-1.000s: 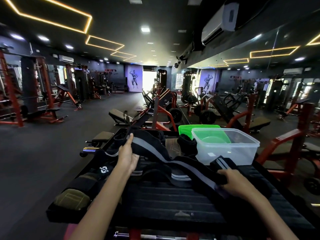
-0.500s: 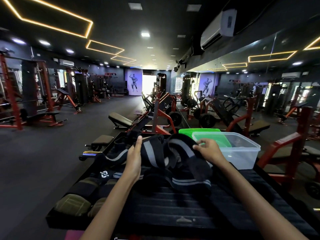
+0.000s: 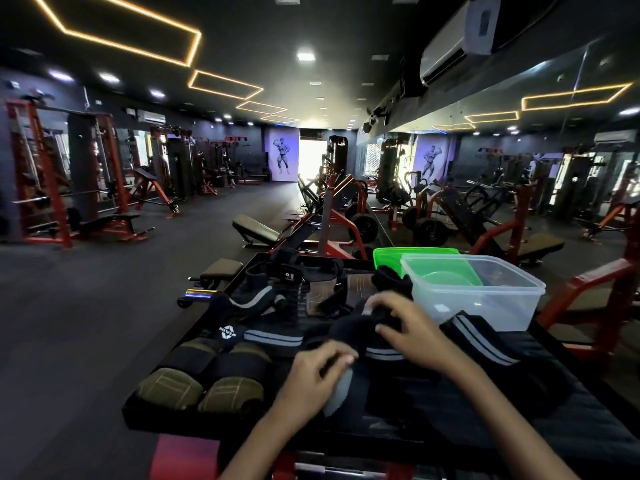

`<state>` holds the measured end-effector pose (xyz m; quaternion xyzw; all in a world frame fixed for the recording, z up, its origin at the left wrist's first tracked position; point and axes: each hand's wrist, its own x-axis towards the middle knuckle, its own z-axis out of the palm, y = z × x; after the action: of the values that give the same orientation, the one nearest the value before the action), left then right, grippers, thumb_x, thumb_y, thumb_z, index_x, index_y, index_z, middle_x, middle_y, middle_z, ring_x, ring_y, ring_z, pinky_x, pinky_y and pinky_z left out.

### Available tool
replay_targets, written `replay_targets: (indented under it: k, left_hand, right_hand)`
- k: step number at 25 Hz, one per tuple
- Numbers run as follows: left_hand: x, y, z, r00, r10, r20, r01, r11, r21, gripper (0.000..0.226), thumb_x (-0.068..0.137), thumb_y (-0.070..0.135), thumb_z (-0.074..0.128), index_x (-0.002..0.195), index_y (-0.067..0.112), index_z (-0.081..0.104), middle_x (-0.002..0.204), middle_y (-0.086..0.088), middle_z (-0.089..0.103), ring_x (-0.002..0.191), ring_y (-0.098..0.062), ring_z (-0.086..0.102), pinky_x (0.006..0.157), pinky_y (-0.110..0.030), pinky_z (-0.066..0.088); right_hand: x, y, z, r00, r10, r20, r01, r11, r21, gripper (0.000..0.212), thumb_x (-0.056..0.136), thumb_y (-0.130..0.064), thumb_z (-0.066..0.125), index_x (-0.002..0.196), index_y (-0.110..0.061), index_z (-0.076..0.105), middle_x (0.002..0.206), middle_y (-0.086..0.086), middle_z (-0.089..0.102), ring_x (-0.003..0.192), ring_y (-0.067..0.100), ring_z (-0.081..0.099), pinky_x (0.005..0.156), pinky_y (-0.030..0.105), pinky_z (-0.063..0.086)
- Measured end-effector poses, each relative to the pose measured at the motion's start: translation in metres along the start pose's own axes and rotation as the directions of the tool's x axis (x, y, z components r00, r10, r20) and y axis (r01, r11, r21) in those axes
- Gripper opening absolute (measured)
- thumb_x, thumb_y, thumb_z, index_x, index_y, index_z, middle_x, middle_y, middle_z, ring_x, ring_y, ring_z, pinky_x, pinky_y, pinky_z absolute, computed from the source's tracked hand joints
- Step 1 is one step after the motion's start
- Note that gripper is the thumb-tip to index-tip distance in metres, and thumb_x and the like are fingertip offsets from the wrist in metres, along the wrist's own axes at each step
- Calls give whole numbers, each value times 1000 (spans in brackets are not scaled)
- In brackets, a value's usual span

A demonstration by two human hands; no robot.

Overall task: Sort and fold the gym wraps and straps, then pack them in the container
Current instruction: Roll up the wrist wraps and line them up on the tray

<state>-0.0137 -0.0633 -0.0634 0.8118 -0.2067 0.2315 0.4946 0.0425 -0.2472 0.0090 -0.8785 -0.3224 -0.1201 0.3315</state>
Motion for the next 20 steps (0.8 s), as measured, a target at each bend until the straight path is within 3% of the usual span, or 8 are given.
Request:
replay_targets:
  k: [3, 5, 6, 8, 11, 14, 17, 20]
  left_hand:
    - [-24, 11, -1, 998, 43, 56, -44, 999, 10, 16, 90, 41, 48, 98, 36, 60, 95, 24, 66, 91, 4, 63, 80, -16, 48]
    - [-36, 14, -8, 998, 40, 38, -40, 999, 7, 19, 89, 50, 48, 101, 42, 61, 98, 22, 67, 95, 2, 63, 83, -16, 48]
    - [-42, 14, -12, 999, 38, 21, -38, 999, 6, 21, 88, 55, 47, 103, 46, 60, 101, 23, 66, 98, 2, 62, 84, -13, 46]
    - [-53, 11, -17, 1000, 25, -2, -24, 999, 28, 21, 86, 55, 51, 106, 53, 56, 106, 26, 63, 102, 4, 60, 86, -8, 42]
    - [-60, 7, -23, 999, -16, -28, 17, 998, 57, 28, 80, 34, 52, 102, 51, 56, 102, 23, 63, 97, 2, 61, 83, -8, 43]
    - [-62, 3, -25, 997, -8, -78, 12, 998, 56, 28, 74, 21, 49, 88, 43, 60, 88, 17, 66, 86, -3, 64, 78, -13, 46]
    - [-61, 4, -25, 994, -4, -107, 11, 998, 67, 22, 74, 22, 55, 84, 40, 62, 83, 16, 66, 82, -3, 64, 75, -14, 47]
    - [-62, 4, -21, 957, 45, -286, -16, 995, 104, 16, 74, 20, 63, 83, 32, 69, 79, 14, 62, 81, -2, 61, 75, -9, 44]
  right_hand:
    - [-41, 3, 7, 983, 71, 168, -83, 994, 68, 26, 80, -2, 60, 77, -28, 64, 83, -7, 68, 84, 2, 60, 78, 18, 45]
    - [-49, 19, 14, 965, 229, 126, -234, 972, 26, 29, 83, -4, 61, 70, -31, 59, 75, -5, 65, 75, 4, 59, 72, 22, 46]
    - [-48, 26, 18, 941, 325, 93, -334, 937, 105, 23, 85, -6, 62, 73, -26, 58, 75, -2, 64, 66, 7, 60, 68, 24, 48]
    - [-40, 31, 25, 866, 491, 93, -478, 762, 438, 6, 88, -14, 62, 86, -11, 57, 78, 5, 61, 55, 11, 57, 53, 25, 49]
    - [-12, 32, 32, 789, 592, 166, -523, 504, 688, 26, 90, -31, 60, 94, -6, 52, 85, 11, 61, 61, 18, 59, 51, 26, 50]
    - [19, 27, 35, 782, 598, 173, -543, 519, 660, 31, 86, -36, 65, 91, -8, 53, 85, 10, 65, 60, 16, 62, 52, 26, 51]
    - [42, 21, 42, 782, 597, 182, -554, 531, 641, 12, 85, -15, 67, 88, -6, 59, 82, 12, 65, 59, 17, 62, 49, 25, 52]
    - [64, 12, 37, 773, 624, -115, -471, 686, 555, 7, 77, -4, 68, 80, 1, 64, 67, 9, 60, 50, 18, 52, 43, 26, 42]
